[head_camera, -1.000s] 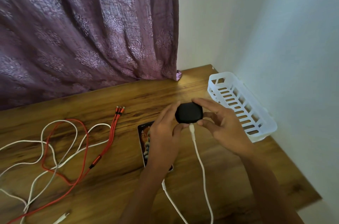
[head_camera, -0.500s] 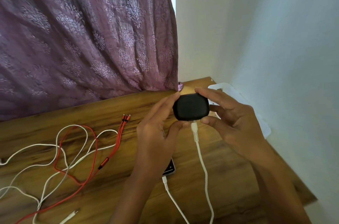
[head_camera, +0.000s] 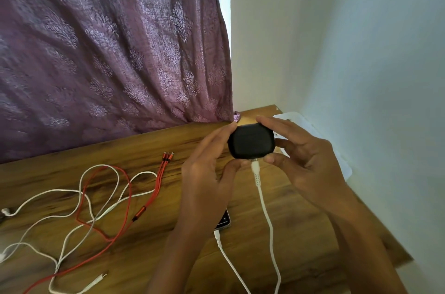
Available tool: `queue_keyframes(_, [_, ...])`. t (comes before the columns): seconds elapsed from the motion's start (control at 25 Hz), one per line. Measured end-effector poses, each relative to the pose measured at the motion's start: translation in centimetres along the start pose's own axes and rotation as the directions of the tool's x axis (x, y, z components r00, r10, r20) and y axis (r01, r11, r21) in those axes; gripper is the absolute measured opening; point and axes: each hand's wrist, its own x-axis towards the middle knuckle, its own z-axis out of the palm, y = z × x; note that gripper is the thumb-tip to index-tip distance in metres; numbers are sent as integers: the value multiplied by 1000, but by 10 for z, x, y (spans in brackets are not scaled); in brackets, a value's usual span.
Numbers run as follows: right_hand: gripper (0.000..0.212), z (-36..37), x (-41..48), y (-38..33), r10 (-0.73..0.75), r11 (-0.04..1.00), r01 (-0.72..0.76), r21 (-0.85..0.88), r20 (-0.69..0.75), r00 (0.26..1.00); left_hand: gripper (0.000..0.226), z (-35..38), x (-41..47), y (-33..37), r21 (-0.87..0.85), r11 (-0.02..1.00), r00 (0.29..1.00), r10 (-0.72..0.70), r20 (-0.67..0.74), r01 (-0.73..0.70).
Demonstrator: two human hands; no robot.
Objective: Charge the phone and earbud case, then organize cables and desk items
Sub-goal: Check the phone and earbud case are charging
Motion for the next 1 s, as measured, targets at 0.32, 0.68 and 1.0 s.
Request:
queue_keyframes(0.32, [51,-1,-1,-2,-12,1000,12,-2,-3,1000,57,0,-1,1,-5,1000,1000,9,-3,-9])
queue_keyframes(0.68, [51,-3,-2,0,-7,1000,7,-5,2,1000,60,2,-1,3,21,999,1000,27,-7,-27])
queue_keyframes(1.0, [53,0,1,10,57,998,-57,-20,-3,998,61,10,-1,-7,11,1000,1000,-28,7,28])
